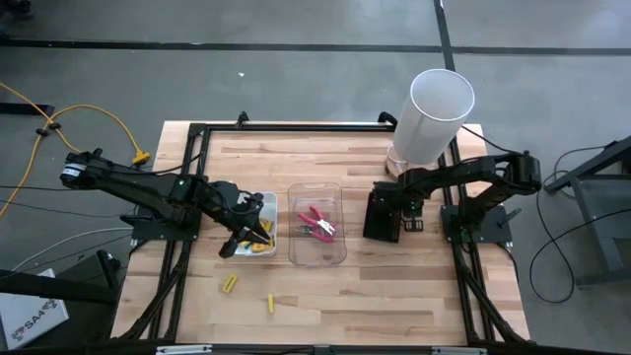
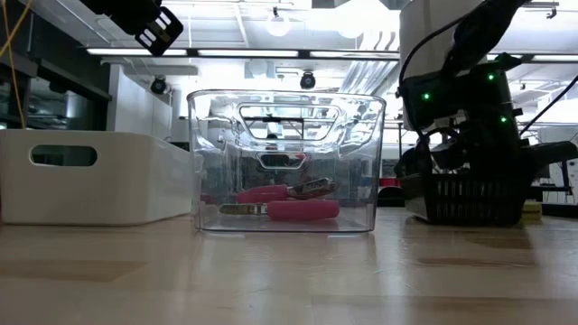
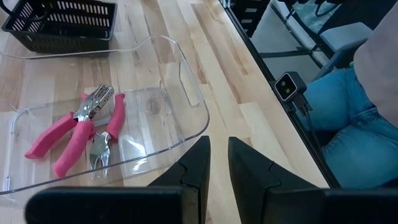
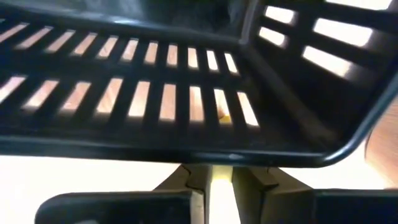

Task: Pick & Place School Supplies
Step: Put the yellow eraser into the black basket

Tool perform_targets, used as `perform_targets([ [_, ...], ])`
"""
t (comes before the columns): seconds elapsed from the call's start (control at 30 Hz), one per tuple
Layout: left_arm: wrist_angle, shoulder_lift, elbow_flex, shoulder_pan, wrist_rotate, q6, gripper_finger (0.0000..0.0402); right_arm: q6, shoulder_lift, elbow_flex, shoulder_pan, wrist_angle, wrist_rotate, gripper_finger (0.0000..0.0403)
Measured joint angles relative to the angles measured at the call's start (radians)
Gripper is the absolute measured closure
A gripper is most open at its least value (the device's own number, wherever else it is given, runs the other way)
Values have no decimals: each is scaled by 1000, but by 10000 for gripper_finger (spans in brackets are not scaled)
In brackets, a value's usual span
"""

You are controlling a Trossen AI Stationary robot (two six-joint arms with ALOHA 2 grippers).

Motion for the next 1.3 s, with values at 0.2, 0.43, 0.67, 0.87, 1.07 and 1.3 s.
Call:
perform_targets([
  [0.2,0,0,0,0,0,0,348,59,0,25,0,-61,-2,366],
  [0.43,0,0,0,0,0,0,348,145,-8,59,23,-169,-31,372],
  [0.67,0,0,0,0,0,0,348,266,-7,107,122,-295,-96,371],
  [0.87,0,0,0,0,0,0,348,330,-7,223,217,-362,-113,371],
  [1.07,0,0,0,0,0,0,348,370,-7,389,262,-363,-115,371],
  [1.3,0,0,0,0,0,0,348,342,-8,450,256,-212,-140,371],
])
